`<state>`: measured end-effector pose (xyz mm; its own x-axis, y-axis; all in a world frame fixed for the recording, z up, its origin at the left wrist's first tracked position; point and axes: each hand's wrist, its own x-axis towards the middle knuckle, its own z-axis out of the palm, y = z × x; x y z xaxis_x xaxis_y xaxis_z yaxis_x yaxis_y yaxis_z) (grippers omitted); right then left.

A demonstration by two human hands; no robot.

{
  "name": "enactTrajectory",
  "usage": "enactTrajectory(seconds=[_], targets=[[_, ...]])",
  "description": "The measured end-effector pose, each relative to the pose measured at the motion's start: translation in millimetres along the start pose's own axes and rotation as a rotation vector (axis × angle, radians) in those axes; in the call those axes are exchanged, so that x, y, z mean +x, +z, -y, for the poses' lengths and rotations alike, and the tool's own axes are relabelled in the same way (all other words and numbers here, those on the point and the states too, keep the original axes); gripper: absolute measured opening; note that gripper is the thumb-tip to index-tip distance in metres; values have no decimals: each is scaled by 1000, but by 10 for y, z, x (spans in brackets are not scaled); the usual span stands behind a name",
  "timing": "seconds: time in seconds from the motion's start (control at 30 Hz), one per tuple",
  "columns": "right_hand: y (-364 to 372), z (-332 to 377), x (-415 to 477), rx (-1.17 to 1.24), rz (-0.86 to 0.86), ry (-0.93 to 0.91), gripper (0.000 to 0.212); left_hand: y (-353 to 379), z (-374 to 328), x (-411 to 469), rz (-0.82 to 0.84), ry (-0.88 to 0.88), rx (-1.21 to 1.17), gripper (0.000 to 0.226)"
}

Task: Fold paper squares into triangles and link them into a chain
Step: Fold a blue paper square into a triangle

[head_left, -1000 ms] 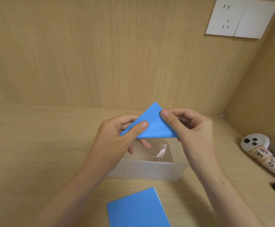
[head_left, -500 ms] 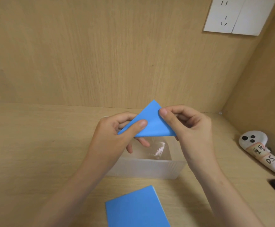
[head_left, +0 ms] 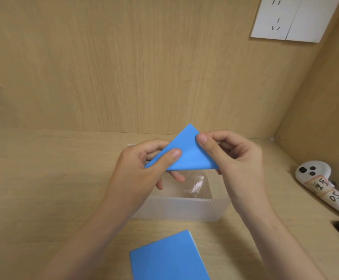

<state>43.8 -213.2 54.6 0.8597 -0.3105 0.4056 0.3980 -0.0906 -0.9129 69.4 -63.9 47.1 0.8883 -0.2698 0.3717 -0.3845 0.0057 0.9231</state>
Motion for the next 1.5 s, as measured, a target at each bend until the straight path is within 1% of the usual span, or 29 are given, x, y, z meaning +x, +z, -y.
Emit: enactTrajectory(seconds=[0.43,0.53,0.57,0.67,0.83,0.93,1.27,1.37,1.5], targets=[[-24,-33,7,17,16,-5,8,0,-18,-10,-7,-9,3,12],[-27,-37,11,13,17,-13,8,12,-20,-4,12,-32,-31,4],[-24,-38,11,18,24,-13,7,15,-24,-3,-5,-37,-61,5],[-12,-52,-11,4,76,-14,6,7,-39,2,-113,-38,-142,18],[16,-93,-51,-86,171,-63,10,-5,-54,9,-194,-57,-143,7],[10,-97,-49,-116,187,-71,5,3,-56,6,-210,-71,-125,5],[17,-82,-54,-78,165,-49,10,36,-55,1,-255,-126,-153,7],[14,-65,-55,-68,162,-36,9,36,-53,6,-257,-149,-158,10],[13,-66,-57,-78,161,-24,10,38,-62,6,-246,-154,-178,7]])
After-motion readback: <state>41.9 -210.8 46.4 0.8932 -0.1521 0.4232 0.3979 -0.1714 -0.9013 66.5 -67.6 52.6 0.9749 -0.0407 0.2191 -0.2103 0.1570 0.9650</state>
